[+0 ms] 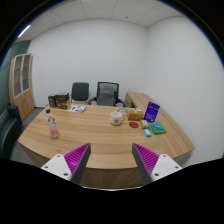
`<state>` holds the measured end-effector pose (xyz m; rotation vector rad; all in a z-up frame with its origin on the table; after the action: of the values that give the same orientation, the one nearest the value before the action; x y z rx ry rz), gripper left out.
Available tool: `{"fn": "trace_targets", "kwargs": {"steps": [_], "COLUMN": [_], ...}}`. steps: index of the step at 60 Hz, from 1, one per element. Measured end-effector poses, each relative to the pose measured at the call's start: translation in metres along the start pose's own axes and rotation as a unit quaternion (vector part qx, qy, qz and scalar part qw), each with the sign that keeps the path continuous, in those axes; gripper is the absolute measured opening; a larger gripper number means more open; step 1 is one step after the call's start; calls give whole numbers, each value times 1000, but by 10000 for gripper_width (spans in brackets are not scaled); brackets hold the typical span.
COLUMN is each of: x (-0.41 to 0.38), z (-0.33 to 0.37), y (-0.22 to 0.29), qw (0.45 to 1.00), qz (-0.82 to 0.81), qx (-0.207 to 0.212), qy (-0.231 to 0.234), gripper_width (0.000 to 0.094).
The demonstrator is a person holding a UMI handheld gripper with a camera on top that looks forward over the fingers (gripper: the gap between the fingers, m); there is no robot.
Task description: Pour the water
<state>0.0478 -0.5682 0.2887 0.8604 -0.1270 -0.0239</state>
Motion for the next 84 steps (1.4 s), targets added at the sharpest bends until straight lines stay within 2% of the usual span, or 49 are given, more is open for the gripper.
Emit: {"fn": "trace_targets", "kwargs": {"steps": [16, 29, 49, 67, 76, 81, 84], "x": [-53, -157, -345, -397, -399, -399, -401], "z": [-27, -64, -145, -260, -300, -311, -316], "y": [-22, -48, -8, 33, 47, 52, 55], "qw": [1000, 998, 996, 997, 996, 996, 995], "qz": [9, 10, -26, -17, -26, -30, -32], "qx": [-27, -42, 21, 59, 72, 75, 81], "qy": [10, 41, 88, 57, 38, 33, 37], "gripper_width": [859, 855, 860, 855, 762, 609, 485]}}
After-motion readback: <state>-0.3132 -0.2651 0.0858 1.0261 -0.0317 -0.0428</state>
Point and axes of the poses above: the point between the fingertips, and its own axes, seen from behind it with the camera up: x to the right, y up, z backward, against the way the camera looks, the point moved 6 cm from there along z, backward, against the way the camera looks, and after that the axes turned 12 degrees about -x, right-handed, at the moved point
